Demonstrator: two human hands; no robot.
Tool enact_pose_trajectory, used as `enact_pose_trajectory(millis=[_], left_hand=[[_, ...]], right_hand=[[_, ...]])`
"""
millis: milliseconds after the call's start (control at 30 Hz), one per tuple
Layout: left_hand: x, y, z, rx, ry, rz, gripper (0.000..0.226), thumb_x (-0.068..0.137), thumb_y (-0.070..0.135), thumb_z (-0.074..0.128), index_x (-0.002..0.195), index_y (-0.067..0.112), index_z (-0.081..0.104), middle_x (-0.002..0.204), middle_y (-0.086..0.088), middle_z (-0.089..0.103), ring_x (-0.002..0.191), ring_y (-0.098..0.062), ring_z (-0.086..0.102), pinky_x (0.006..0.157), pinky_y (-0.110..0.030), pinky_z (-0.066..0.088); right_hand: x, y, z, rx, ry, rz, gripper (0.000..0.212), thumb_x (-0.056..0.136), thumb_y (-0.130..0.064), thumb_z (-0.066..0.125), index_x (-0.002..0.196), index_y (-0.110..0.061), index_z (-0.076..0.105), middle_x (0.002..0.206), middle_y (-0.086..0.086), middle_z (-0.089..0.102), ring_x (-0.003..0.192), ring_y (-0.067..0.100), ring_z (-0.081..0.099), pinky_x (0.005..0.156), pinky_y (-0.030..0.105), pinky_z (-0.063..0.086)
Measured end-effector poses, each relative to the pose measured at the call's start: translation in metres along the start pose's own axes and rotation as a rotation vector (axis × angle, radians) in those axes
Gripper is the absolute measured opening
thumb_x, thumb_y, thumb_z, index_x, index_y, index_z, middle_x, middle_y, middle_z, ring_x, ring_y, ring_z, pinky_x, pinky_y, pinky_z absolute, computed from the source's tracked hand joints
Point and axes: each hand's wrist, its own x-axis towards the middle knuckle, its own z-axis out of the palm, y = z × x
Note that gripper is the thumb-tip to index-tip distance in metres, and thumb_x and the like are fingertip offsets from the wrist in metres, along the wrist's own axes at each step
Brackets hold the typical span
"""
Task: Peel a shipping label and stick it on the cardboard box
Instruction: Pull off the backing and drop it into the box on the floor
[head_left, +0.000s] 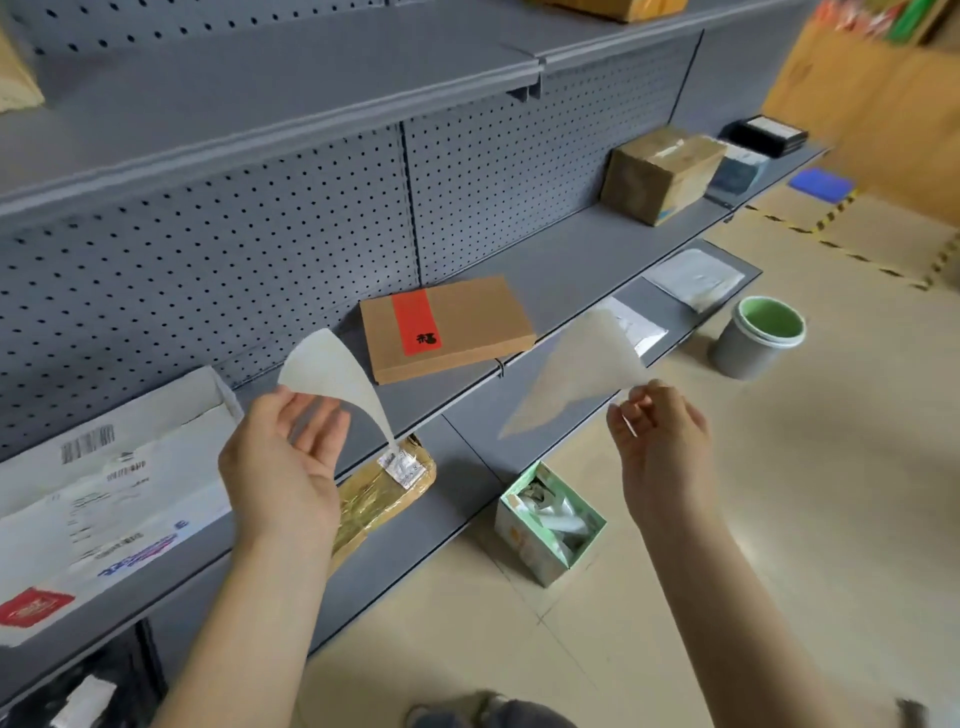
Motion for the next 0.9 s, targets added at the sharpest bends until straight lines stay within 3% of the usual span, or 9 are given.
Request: enact_pose_trajectory(millis=[300, 467, 667, 900], left_hand=[[0.016, -0.052, 0.027, 0.095, -0.118, -0.126, 0.015, 0.094, 0.018, 0.049, 0.085, 0.012, 0.060, 0.091, 0.000, 0.064, 0.081, -0.010, 0.066, 0.062, -0.019, 0.055], [0.026, -0.091, 0.035, 0.151, -0.191, -0.165, 0.015, 0.094, 0.018, 0.048, 0.089, 0.015, 0.063, 0.091, 0.002, 0.068, 0.071, -0.004, 0.072, 0.065, -0.020, 0.056], [0.049, -0.151, 0.031, 0.230, -0.274, -0.228, 0.018, 0.092, 0.019, 0.048, 0.095, 0.017, 0.066, 0.094, 0.000, 0.071, 0.080, -0.008, 0.073, 0.062, -0.020, 0.055], [0.082, -0.223, 0.016, 0.279, -0.304, -0.261, 0.015, 0.091, 0.020, 0.051, 0.097, 0.013, 0.063, 0.091, 0.000, 0.067, 0.075, -0.008, 0.073, 0.059, -0.021, 0.055]], right_hand=[[0.019, 0.020, -0.045, 0.013, 0.163, 0.018, 0.027, 0.089, -0.003, 0.044, 0.064, -0.013, 0.046, 0.052, -0.003, 0.046, 0.055, 0.011, 0.042, 0.071, 0.021, 0.047], [0.037, 0.047, -0.072, 0.006, 0.203, 0.024, 0.027, 0.089, -0.004, 0.045, 0.064, -0.013, 0.046, 0.059, 0.000, 0.045, 0.052, 0.009, 0.044, 0.073, 0.022, 0.048], [0.062, 0.096, -0.110, -0.103, 0.274, 0.049, 0.024, 0.086, -0.006, 0.047, 0.063, -0.012, 0.046, 0.066, 0.002, 0.044, 0.055, 0.009, 0.047, 0.082, 0.025, 0.047], [0.102, 0.157, -0.152, -0.156, 0.317, 0.024, 0.024, 0.086, -0.003, 0.044, 0.062, -0.009, 0.045, 0.058, 0.001, 0.046, 0.053, 0.010, 0.046, 0.069, 0.023, 0.047]])
